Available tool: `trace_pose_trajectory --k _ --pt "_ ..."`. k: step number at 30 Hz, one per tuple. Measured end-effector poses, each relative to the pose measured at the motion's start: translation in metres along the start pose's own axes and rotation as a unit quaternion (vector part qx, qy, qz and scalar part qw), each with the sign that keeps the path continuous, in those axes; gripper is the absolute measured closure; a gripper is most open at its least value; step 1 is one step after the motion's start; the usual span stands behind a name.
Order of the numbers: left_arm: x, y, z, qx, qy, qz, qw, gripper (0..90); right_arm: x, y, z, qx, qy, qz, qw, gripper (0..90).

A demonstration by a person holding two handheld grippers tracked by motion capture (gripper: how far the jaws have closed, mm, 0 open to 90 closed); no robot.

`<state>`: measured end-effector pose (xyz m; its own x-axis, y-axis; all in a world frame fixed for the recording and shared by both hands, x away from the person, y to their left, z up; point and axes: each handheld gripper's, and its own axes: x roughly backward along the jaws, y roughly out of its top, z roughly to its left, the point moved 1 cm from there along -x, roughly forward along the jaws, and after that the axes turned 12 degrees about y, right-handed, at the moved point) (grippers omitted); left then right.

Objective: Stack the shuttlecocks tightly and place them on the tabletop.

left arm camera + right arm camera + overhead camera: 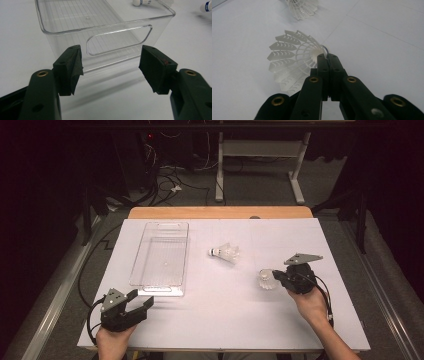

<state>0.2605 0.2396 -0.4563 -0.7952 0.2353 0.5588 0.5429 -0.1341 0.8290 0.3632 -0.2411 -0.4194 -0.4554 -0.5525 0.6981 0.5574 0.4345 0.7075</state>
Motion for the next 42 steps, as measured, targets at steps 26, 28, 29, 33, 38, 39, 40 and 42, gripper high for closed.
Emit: trace_pose_trajectory --k 26,28,29,33,38,39,40,42 --pt "0.0 0.0 0.0 -0.001 -0.002 -0.001 1.0 35.8 -0.04 0.03 0.032 0.025 0.052 0.022 0.9981 89.9" --pt "0.0 0.0 0.0 -0.002 -0.002 0.0 1.0 35.8 -0.043 0.031 0.034 0.029 0.054 0.027 0.9977 89.9" --pt "0.0 0.0 0.0 -0.002 -0.003 -0.001 1.0 35.8 -0.044 0.032 0.035 0.029 0.055 0.028 0.9977 89.9" --pt "0.0 0.0 0.0 -0.002 -0.003 -0.001 1.0 35.8 -0.049 0.034 0.038 0.03 0.06 0.035 0.9971 89.9" --pt "0.0 0.0 0.0 -0.003 -0.003 0.0 1.0 35.8 -0.052 0.035 0.037 0.028 0.062 0.035 0.9971 89.8" --pt "0.0 0.0 -0.001 -0.003 -0.003 0.0 1.0 35.8 -0.052 0.035 0.037 0.027 0.062 0.035 0.9971 89.8" --pt "0.0 0.0 -0.001 -0.003 -0.003 0.0 1.0 35.8 -0.052 0.035 0.037 0.026 0.062 0.035 0.9971 89.8" --pt "0.0 0.0 -0.001 -0.003 -0.003 0.0 1.0 35.8 -0.052 0.034 0.036 0.025 0.061 0.035 0.9972 89.7"
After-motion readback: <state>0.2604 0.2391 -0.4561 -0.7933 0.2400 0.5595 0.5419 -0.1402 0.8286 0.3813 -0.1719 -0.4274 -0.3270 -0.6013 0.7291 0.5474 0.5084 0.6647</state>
